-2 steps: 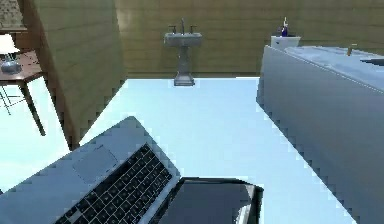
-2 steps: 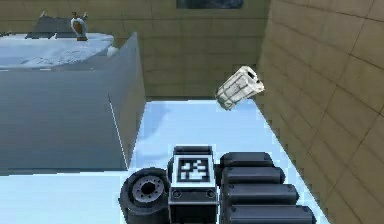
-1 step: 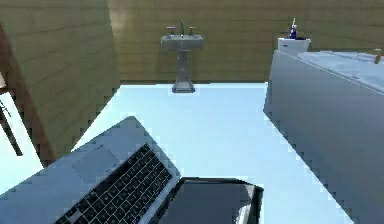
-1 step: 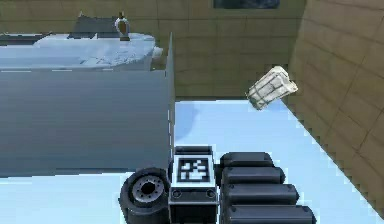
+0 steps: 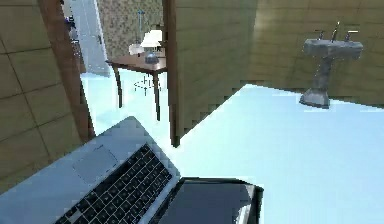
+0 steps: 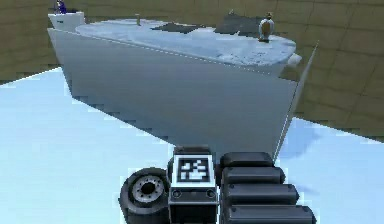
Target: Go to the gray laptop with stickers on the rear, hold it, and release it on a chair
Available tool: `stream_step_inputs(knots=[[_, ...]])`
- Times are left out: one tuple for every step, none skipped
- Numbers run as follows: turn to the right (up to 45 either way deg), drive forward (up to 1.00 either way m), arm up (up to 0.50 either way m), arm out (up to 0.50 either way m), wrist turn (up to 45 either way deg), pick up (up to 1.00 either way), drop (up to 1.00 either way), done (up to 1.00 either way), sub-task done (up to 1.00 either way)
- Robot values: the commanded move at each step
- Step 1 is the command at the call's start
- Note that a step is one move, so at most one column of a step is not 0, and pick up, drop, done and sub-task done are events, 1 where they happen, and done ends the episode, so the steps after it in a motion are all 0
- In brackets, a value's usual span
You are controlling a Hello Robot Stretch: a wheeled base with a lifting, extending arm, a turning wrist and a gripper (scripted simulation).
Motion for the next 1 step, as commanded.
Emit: stream_step_inputs(knots=[[0.0, 1.00, 0.00, 0.00, 0.0, 0.00, 0.00, 0.00, 0.00]])
